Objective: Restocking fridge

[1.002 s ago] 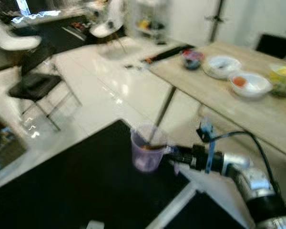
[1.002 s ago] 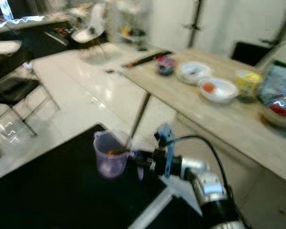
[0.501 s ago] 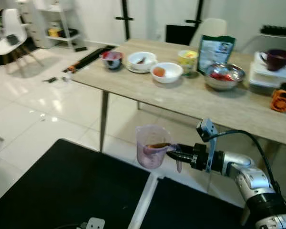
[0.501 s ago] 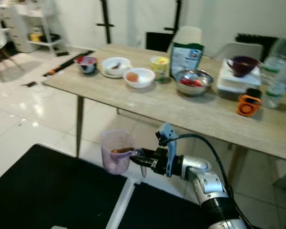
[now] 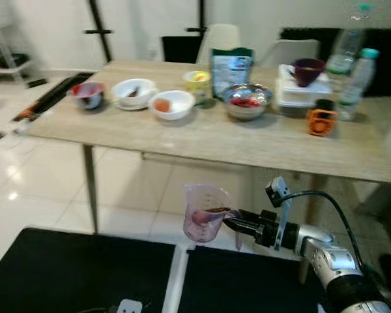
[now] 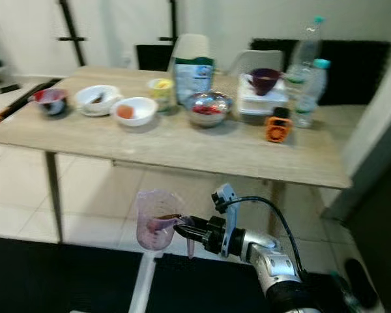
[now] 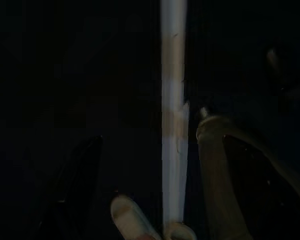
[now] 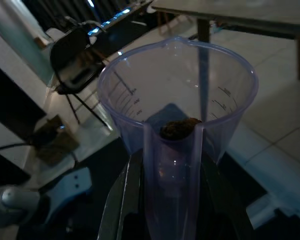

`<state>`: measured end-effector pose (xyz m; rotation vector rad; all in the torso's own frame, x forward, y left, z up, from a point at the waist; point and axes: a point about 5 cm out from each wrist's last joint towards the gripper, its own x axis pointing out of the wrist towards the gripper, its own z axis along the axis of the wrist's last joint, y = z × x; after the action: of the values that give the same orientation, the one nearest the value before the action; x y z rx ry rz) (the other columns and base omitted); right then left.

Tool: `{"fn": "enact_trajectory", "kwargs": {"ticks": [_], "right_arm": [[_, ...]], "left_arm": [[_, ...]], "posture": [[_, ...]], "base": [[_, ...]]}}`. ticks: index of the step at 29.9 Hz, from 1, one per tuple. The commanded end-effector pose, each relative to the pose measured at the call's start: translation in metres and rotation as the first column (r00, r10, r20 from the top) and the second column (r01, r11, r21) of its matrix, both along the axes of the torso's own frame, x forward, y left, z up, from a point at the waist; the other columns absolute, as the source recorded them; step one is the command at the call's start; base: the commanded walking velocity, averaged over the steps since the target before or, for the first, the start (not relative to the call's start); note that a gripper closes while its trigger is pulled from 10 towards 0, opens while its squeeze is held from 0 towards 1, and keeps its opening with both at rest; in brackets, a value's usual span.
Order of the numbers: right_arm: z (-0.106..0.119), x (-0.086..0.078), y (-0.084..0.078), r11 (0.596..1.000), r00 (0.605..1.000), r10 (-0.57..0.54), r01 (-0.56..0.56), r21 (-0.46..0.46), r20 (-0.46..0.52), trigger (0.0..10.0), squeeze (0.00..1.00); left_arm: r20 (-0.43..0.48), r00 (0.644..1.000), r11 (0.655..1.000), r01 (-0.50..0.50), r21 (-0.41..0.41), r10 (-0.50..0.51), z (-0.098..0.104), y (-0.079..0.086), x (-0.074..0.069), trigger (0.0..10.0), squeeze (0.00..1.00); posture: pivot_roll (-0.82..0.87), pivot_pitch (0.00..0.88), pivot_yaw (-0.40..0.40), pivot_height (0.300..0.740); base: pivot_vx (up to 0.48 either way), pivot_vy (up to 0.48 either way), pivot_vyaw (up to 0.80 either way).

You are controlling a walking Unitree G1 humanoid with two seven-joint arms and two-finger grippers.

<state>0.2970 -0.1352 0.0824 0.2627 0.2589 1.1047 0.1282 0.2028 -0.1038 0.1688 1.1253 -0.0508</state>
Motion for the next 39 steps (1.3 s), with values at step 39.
{"fn": "enact_trajectory", "kwargs": {"ticks": [39], "right_arm": [[0.000, -0.004, 0.038, 0.992, 0.991, 0.124, -0.126, 0.029, 0.041, 10.0, 0.00]], "left_arm": [[0.004, 0.999, 0.998, 0.039, 0.052, -0.040, 0.002, 0.010, 0.000, 10.0, 0.00]], "posture": [[0.01, 0.000, 0.043, 0.740]], "base": [[0.000, 0.000, -0.75]]}}
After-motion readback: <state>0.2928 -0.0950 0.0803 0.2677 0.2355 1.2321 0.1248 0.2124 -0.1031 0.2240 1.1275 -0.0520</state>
